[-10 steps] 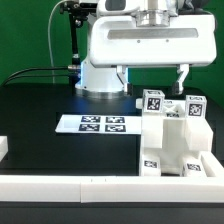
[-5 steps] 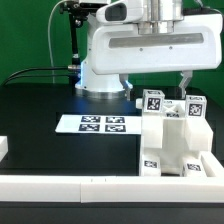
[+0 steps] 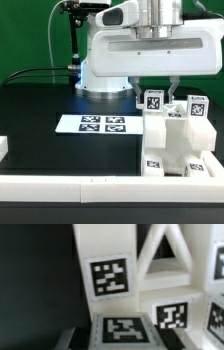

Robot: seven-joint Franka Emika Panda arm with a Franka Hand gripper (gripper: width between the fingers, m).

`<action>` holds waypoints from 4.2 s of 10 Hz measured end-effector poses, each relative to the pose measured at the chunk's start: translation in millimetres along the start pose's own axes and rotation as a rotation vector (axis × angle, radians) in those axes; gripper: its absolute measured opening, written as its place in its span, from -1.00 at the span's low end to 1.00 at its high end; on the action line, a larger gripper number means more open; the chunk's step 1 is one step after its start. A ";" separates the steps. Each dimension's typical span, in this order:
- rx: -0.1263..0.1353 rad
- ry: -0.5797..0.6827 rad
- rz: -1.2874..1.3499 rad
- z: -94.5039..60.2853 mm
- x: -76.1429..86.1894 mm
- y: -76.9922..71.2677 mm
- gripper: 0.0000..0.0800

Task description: Assemble chair

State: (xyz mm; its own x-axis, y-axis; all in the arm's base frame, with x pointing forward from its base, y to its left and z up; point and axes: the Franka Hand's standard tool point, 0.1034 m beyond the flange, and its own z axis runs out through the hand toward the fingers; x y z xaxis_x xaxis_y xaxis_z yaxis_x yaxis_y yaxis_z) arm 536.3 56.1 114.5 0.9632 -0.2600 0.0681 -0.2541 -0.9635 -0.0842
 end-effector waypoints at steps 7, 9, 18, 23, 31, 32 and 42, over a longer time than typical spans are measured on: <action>0.016 0.003 0.596 1.7 3.1 -0.4 -0.30; 0.031 -0.001 0.908 1.6 8.9 -5.9 -0.30; 0.035 -0.020 0.224 1.9 9.4 2.4 0.62; -0.012 -0.004 -0.043 2.0 14.1 4.5 0.17; 0.013 0.007 0.892 1.1 13.7 -7.1 -0.31; 0.021 0.007 1.003 1.8 13.2 -6.5 -0.31; 0.005 -0.036 0.209 1.8 15.6 -2.6 0.62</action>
Offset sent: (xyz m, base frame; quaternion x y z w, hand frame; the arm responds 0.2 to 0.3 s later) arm 0.0000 0.0000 0.0000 0.0000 0.0000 0.1938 0.9810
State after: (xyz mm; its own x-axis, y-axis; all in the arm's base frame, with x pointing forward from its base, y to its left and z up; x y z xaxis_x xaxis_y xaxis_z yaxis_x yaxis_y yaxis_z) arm 552.2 54.7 114.0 0.8921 -0.4517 0.0129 -0.4485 -0.8884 -0.0979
